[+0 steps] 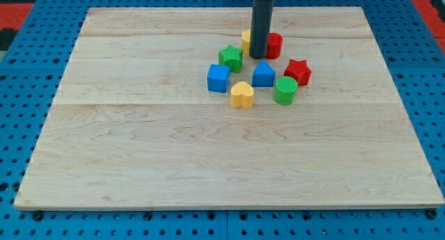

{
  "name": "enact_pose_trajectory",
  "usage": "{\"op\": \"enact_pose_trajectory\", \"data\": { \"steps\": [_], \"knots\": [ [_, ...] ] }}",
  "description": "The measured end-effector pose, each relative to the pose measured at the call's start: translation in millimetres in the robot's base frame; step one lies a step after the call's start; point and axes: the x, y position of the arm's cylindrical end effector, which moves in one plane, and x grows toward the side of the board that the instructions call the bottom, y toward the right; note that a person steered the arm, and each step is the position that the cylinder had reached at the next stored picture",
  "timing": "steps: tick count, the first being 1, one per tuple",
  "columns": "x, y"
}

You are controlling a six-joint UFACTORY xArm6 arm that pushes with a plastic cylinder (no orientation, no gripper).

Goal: Push the green star and blue cube to the left side of the board

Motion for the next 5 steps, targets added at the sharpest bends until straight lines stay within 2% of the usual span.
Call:
{"op": "enact_pose_trajectory", "data": {
  "steps": [2,3,4,5],
  "knots": [
    [-2.0,56.1],
    [-2.2,50.1],
    [-2.3,9.6],
    [-2.3,-5.3]
  ]
}}
